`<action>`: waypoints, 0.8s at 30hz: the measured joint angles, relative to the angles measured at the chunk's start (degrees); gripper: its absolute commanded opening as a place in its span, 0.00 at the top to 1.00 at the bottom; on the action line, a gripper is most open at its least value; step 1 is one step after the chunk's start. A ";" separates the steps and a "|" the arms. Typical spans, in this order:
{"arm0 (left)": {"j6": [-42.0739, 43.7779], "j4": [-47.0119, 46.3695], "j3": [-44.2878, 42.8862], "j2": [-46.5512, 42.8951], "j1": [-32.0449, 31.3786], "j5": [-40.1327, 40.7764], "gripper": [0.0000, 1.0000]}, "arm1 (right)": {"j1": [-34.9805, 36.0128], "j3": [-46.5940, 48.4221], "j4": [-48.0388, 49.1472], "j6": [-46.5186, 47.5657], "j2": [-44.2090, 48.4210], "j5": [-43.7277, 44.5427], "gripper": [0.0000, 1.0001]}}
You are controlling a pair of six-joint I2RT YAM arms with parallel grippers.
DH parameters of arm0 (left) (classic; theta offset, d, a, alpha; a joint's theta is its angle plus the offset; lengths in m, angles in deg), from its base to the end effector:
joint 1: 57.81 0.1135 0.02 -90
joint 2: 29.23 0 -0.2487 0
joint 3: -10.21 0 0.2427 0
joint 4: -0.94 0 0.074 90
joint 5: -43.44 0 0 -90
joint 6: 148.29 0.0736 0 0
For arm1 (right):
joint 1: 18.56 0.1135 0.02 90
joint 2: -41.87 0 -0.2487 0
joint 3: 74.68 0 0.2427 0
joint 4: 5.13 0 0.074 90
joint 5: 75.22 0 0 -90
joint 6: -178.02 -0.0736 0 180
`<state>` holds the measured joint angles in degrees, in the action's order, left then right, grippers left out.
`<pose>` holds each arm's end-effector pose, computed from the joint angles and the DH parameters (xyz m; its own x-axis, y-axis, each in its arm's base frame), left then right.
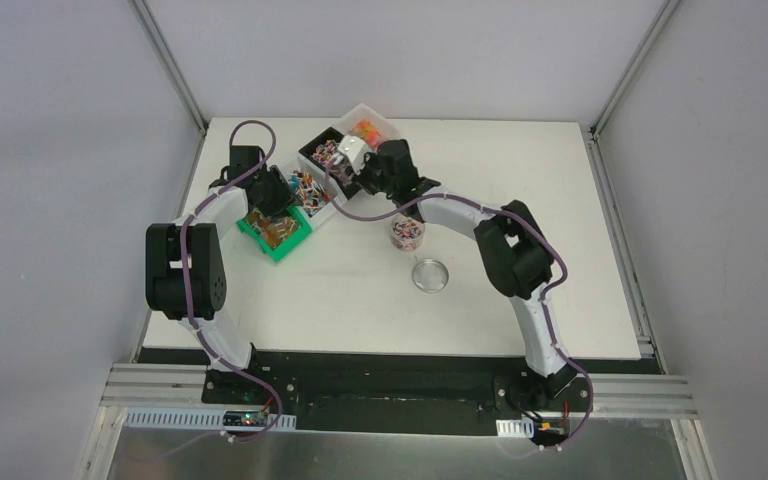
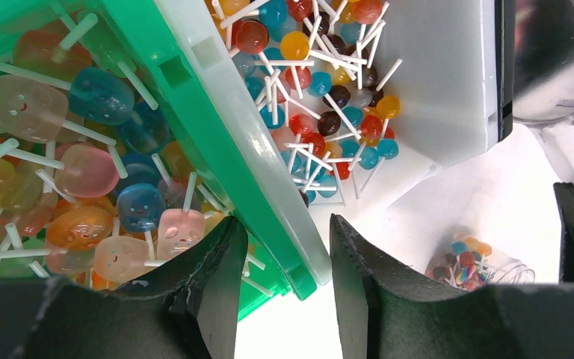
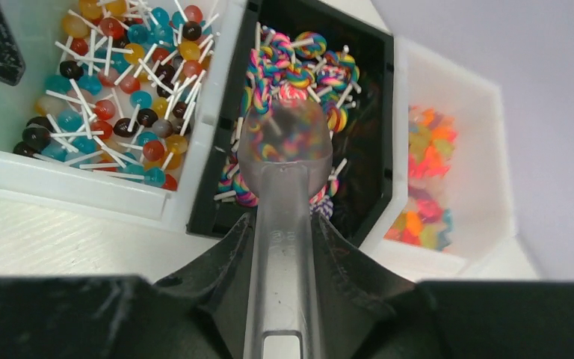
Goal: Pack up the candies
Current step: Scoop the fake candies from the storage box.
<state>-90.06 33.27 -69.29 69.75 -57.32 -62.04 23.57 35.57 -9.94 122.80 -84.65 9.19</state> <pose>0.3774 -0.0164 0.1643 -0.7507 -0.5138 -0.4152 -0.2805 0.8170 -0.5039 0.3945 0.3665 0.1924 0.2002 -0.5844 -0.7864 -0.7559 0.4185 -0.5035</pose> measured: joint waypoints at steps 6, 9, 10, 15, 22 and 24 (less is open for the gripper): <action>0.00 -0.11 0.11 -0.07 0.00 -0.20 1.00 | -5.68 -4.63 8.15 -18.56 0.13 -9.64 1.00; 0.02 -0.09 0.11 -0.07 0.00 -0.28 1.00 | -6.69 -7.52 13.46 -26.56 0.13 -10.78 1.00; 0.02 -0.09 0.11 -0.07 0.00 -0.33 1.00 | -6.95 -8.13 14.60 -28.70 0.13 -11.19 1.00; 0.11 -0.09 0.22 -0.09 0.00 -0.94 1.00 | -7.61 -8.66 16.41 -33.81 0.13 -11.91 1.00; 0.24 -0.96 0.48 -0.11 0.04 -1.14 1.00 | -3.02 -4.85 9.53 -16.22 0.13 -5.18 1.00; 0.22 -0.92 0.52 -0.13 0.26 -1.36 1.00 | -1.16 -2.38 7.06 -10.23 0.11 -2.51 1.00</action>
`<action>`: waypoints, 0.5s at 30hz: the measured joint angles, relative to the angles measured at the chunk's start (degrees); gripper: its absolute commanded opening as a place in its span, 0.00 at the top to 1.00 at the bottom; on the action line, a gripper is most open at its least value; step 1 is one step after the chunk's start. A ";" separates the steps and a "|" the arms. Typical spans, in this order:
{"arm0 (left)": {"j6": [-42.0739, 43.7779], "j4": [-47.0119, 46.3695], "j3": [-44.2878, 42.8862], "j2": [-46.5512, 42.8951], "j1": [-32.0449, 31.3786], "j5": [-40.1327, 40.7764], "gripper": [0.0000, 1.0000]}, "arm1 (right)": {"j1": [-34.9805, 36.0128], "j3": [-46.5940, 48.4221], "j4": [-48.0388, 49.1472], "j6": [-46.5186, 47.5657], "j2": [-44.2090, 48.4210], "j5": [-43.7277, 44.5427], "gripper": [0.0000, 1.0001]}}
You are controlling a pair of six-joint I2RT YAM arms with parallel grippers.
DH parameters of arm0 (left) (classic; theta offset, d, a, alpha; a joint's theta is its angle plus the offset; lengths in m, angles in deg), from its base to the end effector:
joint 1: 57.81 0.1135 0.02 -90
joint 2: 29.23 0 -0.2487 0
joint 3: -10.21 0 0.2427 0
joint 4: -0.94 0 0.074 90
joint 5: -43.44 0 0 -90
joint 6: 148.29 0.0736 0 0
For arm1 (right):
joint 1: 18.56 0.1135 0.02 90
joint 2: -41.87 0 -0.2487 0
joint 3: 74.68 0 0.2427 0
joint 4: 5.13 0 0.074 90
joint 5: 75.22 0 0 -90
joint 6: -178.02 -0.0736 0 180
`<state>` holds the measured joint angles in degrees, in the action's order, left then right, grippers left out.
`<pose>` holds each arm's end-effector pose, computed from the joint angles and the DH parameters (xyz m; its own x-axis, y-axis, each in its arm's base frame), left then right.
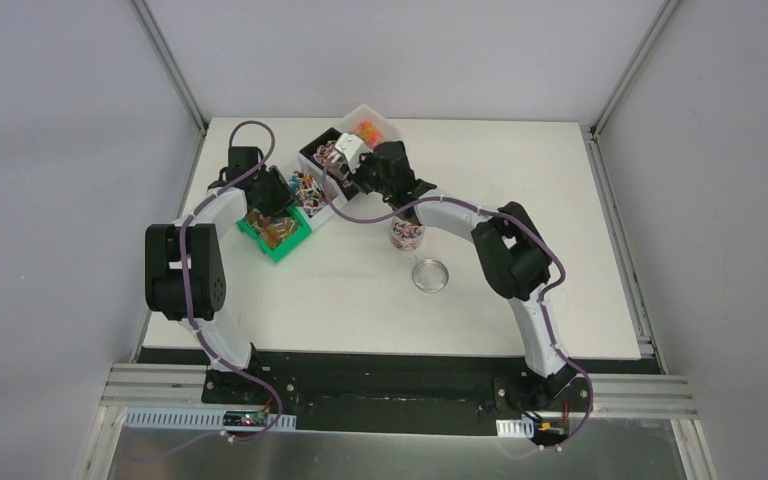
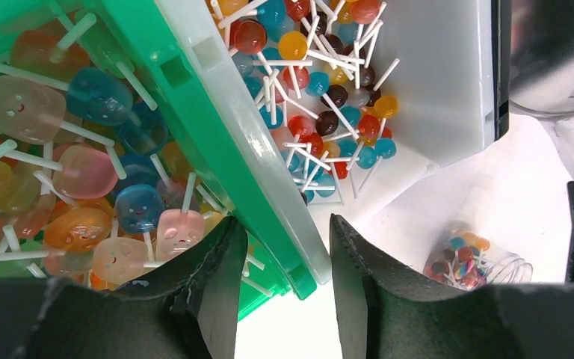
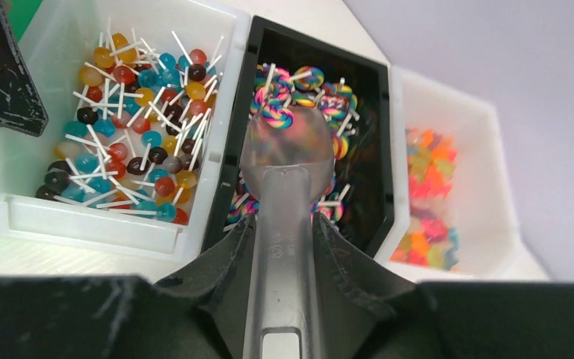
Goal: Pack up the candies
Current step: Scoop the fake candies from the storage box.
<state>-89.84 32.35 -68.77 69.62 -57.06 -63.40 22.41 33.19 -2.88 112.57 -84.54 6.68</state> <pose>0.3771 -0.0164 0.1641 -0.7531 -0.5107 -0.4148 -0.2645 0.8122 -0.5199 0.3999 0.3610 0.1953 0.1195 -0.4410 -0.8895 -0.7713 0.5229 -0.3629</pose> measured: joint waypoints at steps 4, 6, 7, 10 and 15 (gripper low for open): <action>0.28 -0.07 0.39 -0.28 0.13 -0.24 1.00 | 0.76 2.03 -1.55 4.66 -0.39 -0.26 1.00; 0.37 -0.20 0.44 -0.31 0.13 -0.24 1.00 | 0.02 2.16 -0.48 3.15 -0.66 -2.14 1.00; 0.37 -0.22 0.44 -0.31 0.13 -0.24 1.00 | -0.59 2.12 0.63 1.29 -0.85 -3.37 1.00; 0.37 -0.26 0.46 -0.33 0.13 -0.24 1.00 | -2.67 0.61 5.14 -5.55 -1.36 -6.64 1.00; 0.37 -0.26 0.46 -0.33 0.13 -0.24 1.00 | -4.98 -4.04 12.96 -15.30 -1.73 -9.40 1.00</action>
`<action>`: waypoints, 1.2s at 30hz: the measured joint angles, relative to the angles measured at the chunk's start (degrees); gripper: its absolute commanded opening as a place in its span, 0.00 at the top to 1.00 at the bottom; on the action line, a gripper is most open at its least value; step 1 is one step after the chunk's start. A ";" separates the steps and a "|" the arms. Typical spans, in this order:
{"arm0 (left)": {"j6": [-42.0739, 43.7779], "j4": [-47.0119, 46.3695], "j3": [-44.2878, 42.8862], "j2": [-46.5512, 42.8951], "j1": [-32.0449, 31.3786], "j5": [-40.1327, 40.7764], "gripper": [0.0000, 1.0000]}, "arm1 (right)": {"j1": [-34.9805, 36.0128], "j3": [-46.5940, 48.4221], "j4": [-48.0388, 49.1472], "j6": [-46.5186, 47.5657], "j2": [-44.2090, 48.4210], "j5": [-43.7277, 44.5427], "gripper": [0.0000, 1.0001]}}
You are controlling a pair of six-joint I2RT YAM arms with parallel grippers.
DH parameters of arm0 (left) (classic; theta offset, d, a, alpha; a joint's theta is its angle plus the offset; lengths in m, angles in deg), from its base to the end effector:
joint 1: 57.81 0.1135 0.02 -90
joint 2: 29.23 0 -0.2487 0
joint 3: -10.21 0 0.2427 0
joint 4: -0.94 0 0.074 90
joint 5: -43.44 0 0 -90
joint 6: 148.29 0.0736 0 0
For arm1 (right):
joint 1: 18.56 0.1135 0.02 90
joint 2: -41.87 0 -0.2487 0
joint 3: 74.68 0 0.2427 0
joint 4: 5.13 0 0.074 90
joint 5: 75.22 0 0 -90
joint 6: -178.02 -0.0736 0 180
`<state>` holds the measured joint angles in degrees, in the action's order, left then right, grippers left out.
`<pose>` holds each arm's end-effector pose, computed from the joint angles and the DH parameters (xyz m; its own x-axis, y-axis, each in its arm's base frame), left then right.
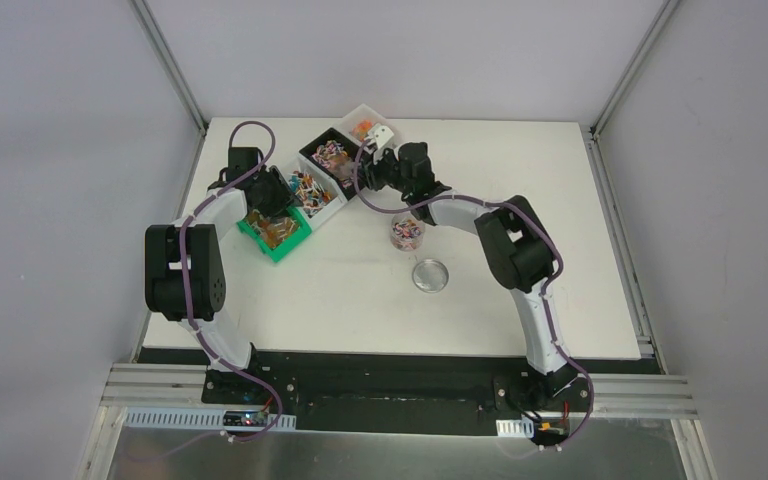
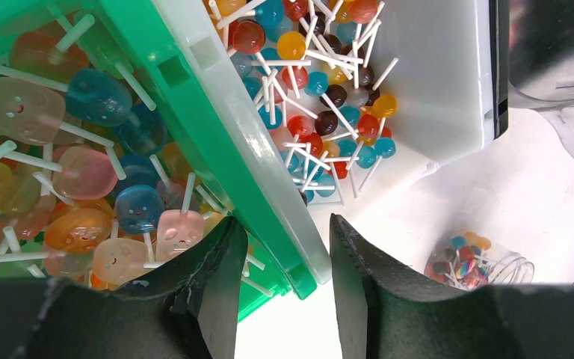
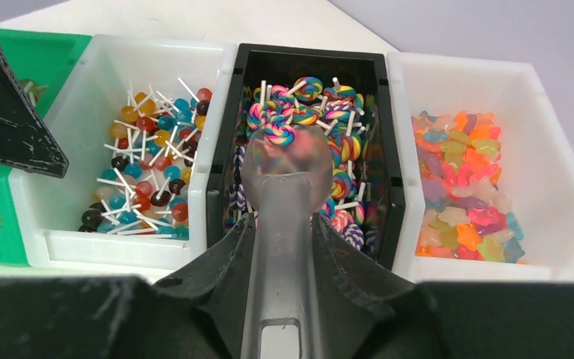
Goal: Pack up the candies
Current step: Scoop the fake candies from the storage box.
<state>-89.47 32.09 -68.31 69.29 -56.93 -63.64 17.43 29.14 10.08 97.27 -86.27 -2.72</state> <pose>0.3757 -0.0158 0.1640 -0.7540 -0.5065 -0.4182 -0.2581 0.8139 -0.5205 0.4216 0.3335 0.1863 0.0023 -0.1878 -0.9822 -0.8109 0.5745 -0.1117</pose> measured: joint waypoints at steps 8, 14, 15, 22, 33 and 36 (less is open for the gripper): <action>0.00 -0.09 0.11 -0.09 0.00 -0.02 1.00 | 0.26 -3.06 2.27 -0.57 0.39 1.86 1.00; 0.50 -0.09 0.48 -0.42 -0.07 -1.01 1.00 | 1.84 0.85 -15.02 11.15 3.89 5.79 1.00; 0.59 -0.04 0.52 -0.44 -0.09 -1.16 1.00 | 2.27 2.80 -18.88 13.35 4.35 6.75 1.00; 1.11 0.15 1.31 -1.14 -0.20 -2.25 1.00 | 5.95 9.68 -37.33 25.94 7.58 15.76 1.00; 1.14 0.33 1.36 -1.14 -0.22 -3.04 1.00 | 9.90 13.22 -47.67 38.27 8.07 27.78 1.00; 1.14 0.33 1.36 -1.16 -0.22 -3.04 1.00 | 10.64 14.51 -48.13 40.72 8.07 30.73 1.00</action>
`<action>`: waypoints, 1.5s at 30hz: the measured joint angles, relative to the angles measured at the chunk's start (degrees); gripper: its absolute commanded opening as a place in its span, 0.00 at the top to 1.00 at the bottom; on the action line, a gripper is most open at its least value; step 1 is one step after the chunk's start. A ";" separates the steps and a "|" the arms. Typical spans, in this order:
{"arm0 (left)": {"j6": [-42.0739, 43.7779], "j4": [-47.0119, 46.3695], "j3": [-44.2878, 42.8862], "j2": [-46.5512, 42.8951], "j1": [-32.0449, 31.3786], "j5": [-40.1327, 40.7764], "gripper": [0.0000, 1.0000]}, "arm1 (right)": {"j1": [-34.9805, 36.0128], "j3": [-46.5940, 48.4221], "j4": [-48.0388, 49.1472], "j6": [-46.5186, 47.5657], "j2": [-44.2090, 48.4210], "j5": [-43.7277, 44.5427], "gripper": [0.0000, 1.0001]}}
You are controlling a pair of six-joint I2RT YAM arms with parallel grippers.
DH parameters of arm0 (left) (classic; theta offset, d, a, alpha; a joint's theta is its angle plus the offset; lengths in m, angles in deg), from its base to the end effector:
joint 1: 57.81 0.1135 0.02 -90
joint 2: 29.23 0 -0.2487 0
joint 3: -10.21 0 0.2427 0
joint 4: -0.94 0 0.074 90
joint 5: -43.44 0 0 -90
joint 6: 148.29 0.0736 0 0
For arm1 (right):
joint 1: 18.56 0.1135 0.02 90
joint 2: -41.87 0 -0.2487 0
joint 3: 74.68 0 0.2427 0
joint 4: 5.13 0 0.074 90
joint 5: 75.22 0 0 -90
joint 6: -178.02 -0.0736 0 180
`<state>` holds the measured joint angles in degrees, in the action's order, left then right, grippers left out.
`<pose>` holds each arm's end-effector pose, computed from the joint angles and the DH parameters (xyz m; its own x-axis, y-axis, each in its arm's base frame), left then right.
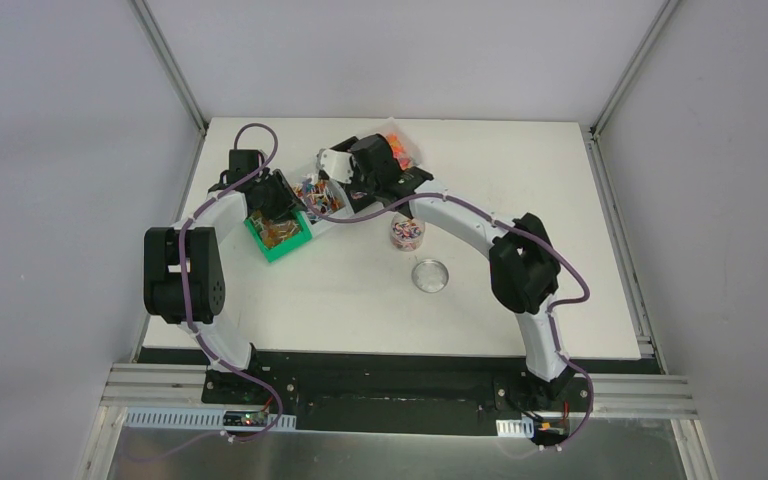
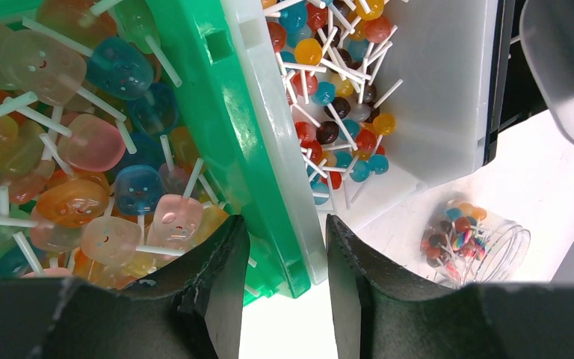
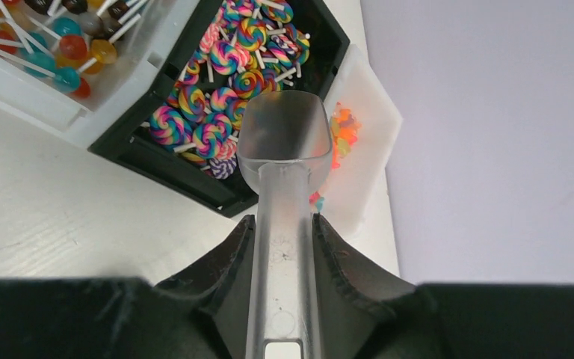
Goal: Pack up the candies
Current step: Scoop the fake candies from the storage box.
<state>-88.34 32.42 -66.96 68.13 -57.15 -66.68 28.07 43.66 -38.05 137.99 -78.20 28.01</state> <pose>0.3687 -0.0211 0.1641 -0.7804 -0.4792 -0.4017 -0.2175 0.8103 -0.5441 0.3604 0.3570 0.2386 0.1917 -0.8825 -0.4295 -0.6710 0.2015 -0.7136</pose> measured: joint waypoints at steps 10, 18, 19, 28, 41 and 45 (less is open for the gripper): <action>-0.02 0.00 0.00 0.00 0.00 -0.02 1.00 | 1.90 4.83 -4.81 5.44 -1.75 5.51 1.00; -0.02 0.00 0.00 0.00 0.00 -0.07 1.00 | 2.95 6.36 -6.56 9.25 -5.42 7.45 1.00; -0.04 -0.04 -0.02 0.00 0.00 -0.09 1.00 | 3.21 6.58 -6.58 9.84 -5.79 7.91 1.00; -0.17 -0.42 -0.02 0.02 0.02 -0.37 1.00 | 3.61 13.07 -8.59 10.05 -9.64 6.08 1.00; -0.39 -0.52 -0.02 0.02 0.02 -0.59 1.00 | -5.11 -0.68 6.75 -3.78 -2.21 -18.47 1.00; -0.39 -0.52 -0.02 0.02 0.02 -0.66 1.00 | -6.21 -2.97 9.79 -6.56 -1.36 -20.87 1.00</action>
<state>-88.73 31.89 -66.98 68.15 -57.13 -67.33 21.87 40.68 -28.26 131.44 -79.56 7.14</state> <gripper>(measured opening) 0.381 0.309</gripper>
